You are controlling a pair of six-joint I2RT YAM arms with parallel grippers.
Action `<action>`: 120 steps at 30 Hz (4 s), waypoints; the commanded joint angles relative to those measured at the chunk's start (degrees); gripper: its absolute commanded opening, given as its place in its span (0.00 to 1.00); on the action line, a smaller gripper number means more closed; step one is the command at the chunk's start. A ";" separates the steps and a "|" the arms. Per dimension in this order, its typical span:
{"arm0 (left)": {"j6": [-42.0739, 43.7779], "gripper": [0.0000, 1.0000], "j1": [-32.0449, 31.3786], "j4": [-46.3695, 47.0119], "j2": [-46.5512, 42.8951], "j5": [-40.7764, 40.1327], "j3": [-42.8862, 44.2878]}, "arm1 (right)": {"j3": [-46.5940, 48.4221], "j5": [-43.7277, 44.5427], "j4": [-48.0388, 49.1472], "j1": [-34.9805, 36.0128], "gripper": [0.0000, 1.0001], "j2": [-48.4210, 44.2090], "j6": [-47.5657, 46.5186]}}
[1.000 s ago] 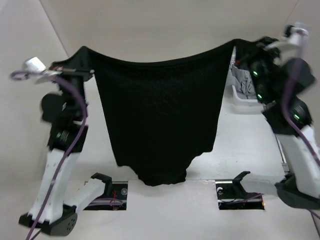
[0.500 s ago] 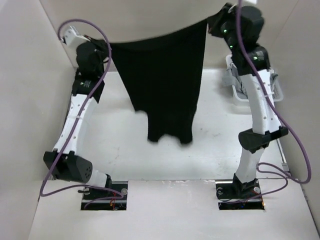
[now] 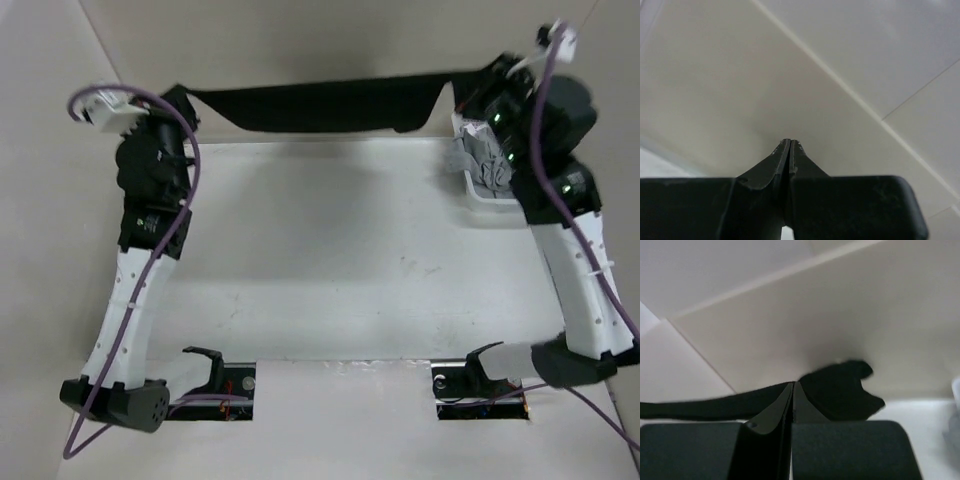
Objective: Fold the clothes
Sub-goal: Flatten the tank top out, then fold the tank top
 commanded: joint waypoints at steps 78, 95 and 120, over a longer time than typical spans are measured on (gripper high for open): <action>-20.55 0.29 11.01 22.33 5.85 22.52 -67.81 | -86.11 -3.03 40.72 9.15 0.07 -7.01 17.81; -21.88 0.22 13.47 27.96 12.62 20.85 -68.69 | -90.33 -1.36 40.46 8.71 0.42 -6.05 22.02; -23.02 0.00 13.29 30.50 12.89 20.32 -68.60 | -88.14 -4.26 37.47 8.27 0.20 3.27 28.18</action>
